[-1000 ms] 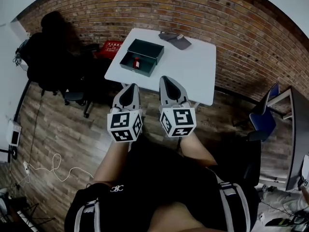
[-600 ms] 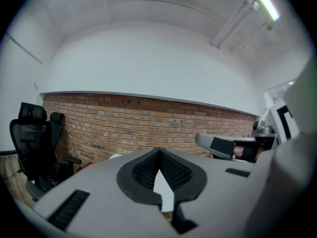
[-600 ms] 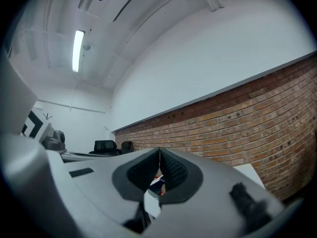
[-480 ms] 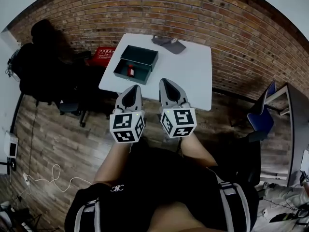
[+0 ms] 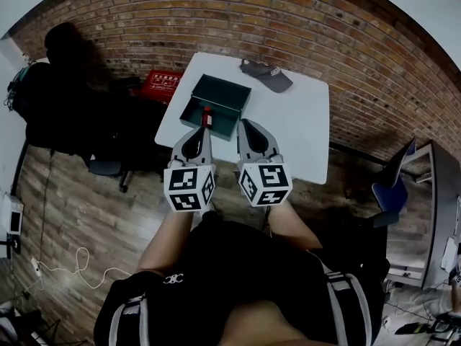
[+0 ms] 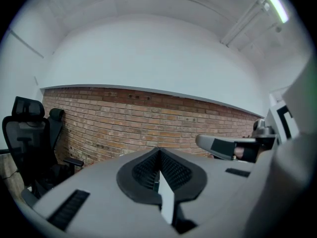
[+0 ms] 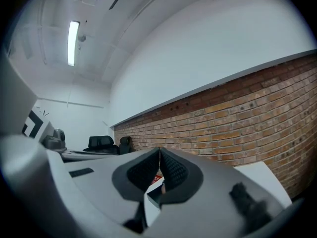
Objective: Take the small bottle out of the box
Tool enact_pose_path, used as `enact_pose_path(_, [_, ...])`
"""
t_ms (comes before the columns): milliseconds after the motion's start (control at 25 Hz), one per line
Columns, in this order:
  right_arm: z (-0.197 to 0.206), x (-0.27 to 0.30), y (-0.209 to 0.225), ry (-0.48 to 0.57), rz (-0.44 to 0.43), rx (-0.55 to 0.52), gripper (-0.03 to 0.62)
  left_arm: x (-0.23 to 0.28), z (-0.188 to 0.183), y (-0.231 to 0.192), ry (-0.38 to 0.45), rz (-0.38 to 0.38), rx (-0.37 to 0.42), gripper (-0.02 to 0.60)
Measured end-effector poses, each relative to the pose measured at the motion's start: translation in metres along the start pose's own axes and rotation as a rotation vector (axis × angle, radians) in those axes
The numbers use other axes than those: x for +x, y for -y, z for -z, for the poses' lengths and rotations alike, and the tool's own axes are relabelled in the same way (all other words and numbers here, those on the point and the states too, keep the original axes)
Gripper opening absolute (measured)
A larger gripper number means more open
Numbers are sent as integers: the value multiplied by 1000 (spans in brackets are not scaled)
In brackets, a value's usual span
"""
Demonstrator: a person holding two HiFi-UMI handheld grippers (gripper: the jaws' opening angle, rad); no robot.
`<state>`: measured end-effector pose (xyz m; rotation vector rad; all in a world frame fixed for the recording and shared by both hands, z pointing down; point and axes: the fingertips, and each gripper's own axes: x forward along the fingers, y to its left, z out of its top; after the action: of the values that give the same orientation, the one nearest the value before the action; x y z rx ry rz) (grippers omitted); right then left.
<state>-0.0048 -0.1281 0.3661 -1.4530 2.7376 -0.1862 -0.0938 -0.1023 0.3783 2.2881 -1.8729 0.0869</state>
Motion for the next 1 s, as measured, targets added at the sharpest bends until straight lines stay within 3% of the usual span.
enact_pose_path(280, [-1,74,-17,-31,-9,35,29,41,-10,-53,-16,56,-22,5])
enact_pose_path(560, [1,138,-30,-60,9,-18,29,81,-8,-114,-56,55,-76,5])
enact_pose_path(1000, [27,179,-9,-129,60,-19,29,124,19,-142,-154,80,-108,5])
